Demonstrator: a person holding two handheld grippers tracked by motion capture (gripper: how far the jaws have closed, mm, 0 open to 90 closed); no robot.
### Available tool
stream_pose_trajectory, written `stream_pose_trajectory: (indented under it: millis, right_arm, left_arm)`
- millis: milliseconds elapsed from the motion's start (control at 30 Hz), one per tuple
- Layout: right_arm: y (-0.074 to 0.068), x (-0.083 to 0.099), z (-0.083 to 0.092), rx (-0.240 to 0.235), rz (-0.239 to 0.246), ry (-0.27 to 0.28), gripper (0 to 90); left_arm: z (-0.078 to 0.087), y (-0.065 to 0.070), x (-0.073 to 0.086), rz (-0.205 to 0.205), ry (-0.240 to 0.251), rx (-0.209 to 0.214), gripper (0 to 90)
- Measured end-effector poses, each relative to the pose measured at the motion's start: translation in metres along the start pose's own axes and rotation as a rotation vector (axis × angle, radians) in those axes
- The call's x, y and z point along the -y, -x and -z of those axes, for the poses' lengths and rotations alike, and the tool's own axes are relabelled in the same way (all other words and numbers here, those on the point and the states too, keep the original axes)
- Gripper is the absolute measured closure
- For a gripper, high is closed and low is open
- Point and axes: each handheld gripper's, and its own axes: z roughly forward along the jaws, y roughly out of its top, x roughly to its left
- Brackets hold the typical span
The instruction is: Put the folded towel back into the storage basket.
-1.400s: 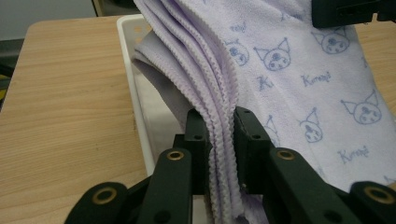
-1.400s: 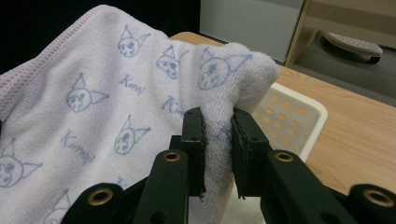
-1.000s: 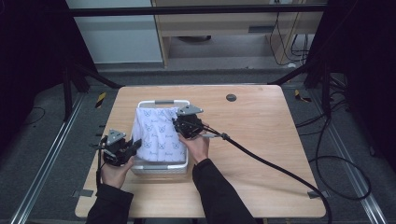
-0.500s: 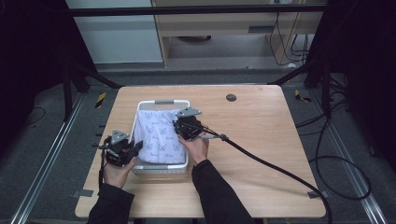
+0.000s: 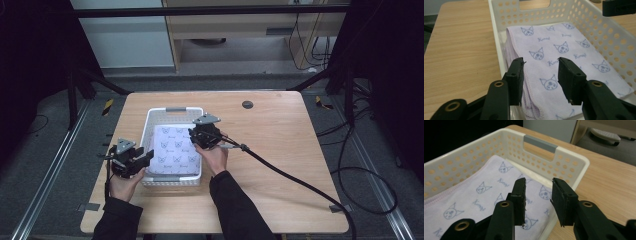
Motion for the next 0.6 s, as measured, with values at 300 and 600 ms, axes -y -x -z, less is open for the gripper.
stream_pose_trajectory:
  millis: [300,600]
  right_arm:
    - [0.011,-0.005,0.03,-0.005,0.006,0.057,50.3]
    - [0.028,0.004,0.067,-0.023,-0.018,0.077,36.4]
  left_arm:
    - [0.014,0.001,-0.005,0.011,0.061,0.011,51.8]
    - [0.02,0.002,-0.005,0.016,0.07,0.038,48.9]
